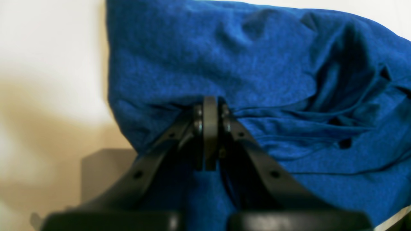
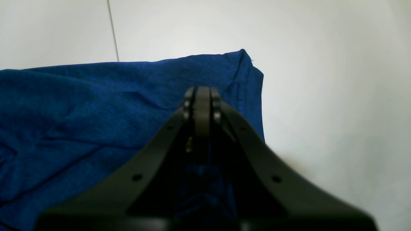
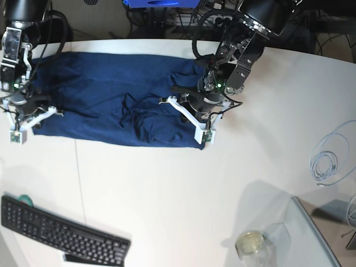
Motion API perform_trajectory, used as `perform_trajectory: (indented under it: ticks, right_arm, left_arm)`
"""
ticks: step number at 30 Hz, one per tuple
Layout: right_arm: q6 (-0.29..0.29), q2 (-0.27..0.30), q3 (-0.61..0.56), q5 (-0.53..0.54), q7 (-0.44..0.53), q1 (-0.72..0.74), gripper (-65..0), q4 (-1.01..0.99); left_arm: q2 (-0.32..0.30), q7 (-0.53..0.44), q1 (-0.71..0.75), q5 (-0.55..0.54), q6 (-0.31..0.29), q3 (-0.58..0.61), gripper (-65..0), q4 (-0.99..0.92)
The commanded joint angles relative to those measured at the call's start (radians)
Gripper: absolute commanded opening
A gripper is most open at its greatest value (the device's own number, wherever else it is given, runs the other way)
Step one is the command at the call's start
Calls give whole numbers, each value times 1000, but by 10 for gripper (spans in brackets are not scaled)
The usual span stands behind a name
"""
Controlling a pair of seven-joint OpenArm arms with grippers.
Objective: Layout the t-shirt on the table in an organized manner, then fold the t-shirt properly
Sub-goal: 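Drag the folded end further across the shirt with the left gripper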
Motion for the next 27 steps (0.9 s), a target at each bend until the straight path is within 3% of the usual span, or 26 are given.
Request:
perform_trajectory:
  ticks: [1,5,13,18,23,27]
  right_arm:
    - [0,13,4,3,22,13,-650,21]
    - [0,13,4,3,24,13,-650,21]
    - [0,13,5,3,24,13,-650,21]
    - [0,13,5,4,24,13,-650,21]
    - [0,13,5,4,24,13,-650,21]
    - [0,13,5,4,22,13,-650,21]
  left_arm:
    - [1,-17,-8,-3,-2,12,-650,19]
    - [1,-17,-11,-3,-1,87,-650,16]
    - [2,-17,17,-4,-2,97,-650,15]
    - [42,-17,38,-4,-5,107,-650,13]
    - [45,-17,26,5,-1,243,-650,18]
    - [38,-17,14,-3,-4,268,-650,19]
